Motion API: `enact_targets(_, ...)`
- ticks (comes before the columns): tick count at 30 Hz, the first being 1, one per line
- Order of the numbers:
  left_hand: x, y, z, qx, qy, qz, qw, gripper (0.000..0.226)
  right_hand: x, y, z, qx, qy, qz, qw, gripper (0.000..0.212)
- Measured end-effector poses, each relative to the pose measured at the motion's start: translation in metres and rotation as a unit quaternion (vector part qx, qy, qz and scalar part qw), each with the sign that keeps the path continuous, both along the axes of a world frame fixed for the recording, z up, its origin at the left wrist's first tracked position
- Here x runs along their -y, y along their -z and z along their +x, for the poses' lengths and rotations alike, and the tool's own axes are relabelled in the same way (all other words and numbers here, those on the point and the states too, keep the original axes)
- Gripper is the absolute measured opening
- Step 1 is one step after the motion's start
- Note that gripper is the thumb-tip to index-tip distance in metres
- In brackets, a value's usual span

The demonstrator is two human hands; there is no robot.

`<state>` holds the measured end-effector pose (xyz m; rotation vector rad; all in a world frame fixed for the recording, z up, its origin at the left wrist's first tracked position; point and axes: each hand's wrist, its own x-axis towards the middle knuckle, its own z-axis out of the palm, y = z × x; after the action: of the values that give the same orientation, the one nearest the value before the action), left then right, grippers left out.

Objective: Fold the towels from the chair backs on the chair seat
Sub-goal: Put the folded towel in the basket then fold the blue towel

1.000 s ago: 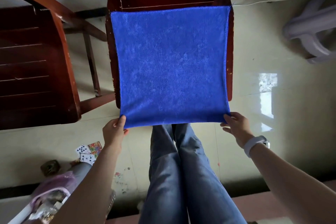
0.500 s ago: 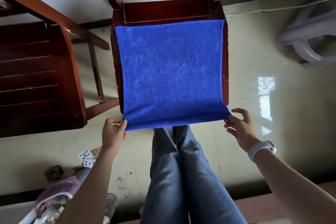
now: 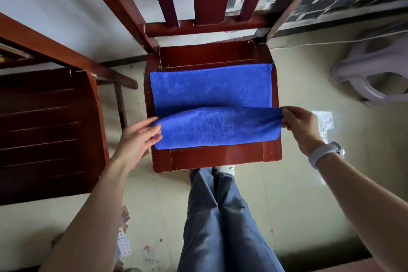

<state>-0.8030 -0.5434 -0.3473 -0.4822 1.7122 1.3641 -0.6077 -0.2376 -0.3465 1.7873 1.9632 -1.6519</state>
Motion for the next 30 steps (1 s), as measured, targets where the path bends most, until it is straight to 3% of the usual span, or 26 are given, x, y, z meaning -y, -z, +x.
enact_targets(3, -0.01, 0.009, -0.024, -0.072, 0.07, -0.057, 0.993, 0.027, -0.014, 0.012, -0.022, 0.019, -0.032, 0.067, 0.997, 0.018)
enact_targets(9, -0.027, 0.034, -0.059, -0.203, 0.101, -0.143, 0.963, 0.018, -0.035, 0.03, -0.064, 0.008, -0.037, 0.108, 0.993, 0.029)
enact_targets(12, -0.036, 0.05, -0.074, -0.198, 0.083, -0.157, 0.964, 0.008, -0.041, 0.041, -0.081, 0.022, -0.071, 0.135, 0.988, 0.026)
enact_targets(17, -0.053, 0.074, -0.093, -0.23, 0.117, -0.178, 0.95, 0.015, -0.052, 0.062, -0.099, 0.051, -0.067, 0.157, 0.984, 0.025)
enact_targets(21, -0.064, 0.088, -0.101, -0.269, 0.128, -0.21, 0.931, 0.03, -0.057, 0.073, -0.108, 0.078, -0.075, 0.177, 0.978, 0.026)
enact_targets(30, -0.065, 0.095, -0.104, -0.327, 0.182, -0.298, 0.878, 0.031, -0.06, 0.078, -0.113, 0.114, -0.103, 0.216, 0.964, 0.029)
